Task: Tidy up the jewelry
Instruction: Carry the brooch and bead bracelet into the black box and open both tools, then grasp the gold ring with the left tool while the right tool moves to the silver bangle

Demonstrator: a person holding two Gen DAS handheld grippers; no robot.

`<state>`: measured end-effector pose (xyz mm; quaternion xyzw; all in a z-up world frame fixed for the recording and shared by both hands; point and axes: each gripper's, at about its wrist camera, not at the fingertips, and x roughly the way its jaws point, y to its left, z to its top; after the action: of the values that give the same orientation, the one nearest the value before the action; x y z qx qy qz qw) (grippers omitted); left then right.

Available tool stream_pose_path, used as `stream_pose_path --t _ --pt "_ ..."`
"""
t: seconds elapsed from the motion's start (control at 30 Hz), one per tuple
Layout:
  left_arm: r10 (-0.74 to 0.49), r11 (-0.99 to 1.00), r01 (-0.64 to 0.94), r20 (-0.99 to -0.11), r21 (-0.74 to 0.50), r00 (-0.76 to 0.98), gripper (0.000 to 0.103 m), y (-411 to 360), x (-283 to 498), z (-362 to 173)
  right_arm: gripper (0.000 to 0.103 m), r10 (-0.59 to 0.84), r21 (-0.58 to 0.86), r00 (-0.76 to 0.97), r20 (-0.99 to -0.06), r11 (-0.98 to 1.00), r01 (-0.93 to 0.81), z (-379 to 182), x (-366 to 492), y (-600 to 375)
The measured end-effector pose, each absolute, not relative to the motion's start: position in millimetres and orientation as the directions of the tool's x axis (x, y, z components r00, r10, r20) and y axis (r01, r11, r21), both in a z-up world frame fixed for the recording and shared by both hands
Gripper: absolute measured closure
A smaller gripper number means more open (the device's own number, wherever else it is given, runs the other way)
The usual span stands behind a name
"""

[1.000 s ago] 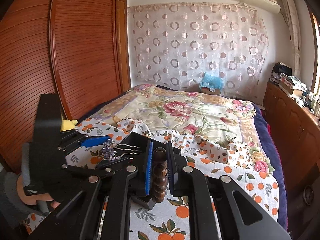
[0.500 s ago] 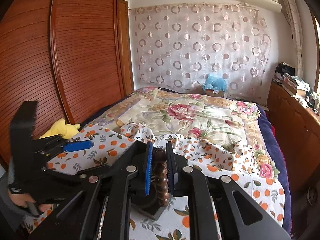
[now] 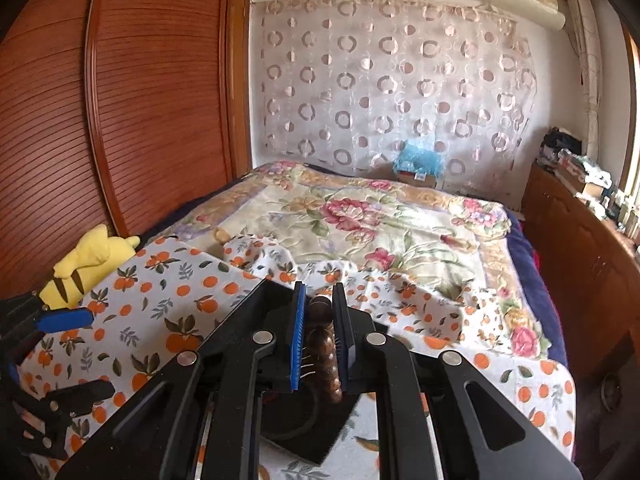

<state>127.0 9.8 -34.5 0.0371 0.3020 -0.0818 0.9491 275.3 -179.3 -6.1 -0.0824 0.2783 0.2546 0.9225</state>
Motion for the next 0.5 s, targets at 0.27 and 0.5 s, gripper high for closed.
stream_pose_path --t 0.27,0.5 --pt "-0.16 0.983 0.18 -0.6 -0.026 0.784 0.035 20.6 102.1 -46.1 0.088 0.474 -0.014 0.69 -0.547 0.819 -0.574 -10.2 236.4 -185.8" --pt "-0.17 0.983 0.174 -0.618 -0.055 0.768 0.033 26.2 84.5 -56.9 0.088 0.496 0.001 0.65 -0.576 0.795 -0.606 -26.0 183.3 -206.6"
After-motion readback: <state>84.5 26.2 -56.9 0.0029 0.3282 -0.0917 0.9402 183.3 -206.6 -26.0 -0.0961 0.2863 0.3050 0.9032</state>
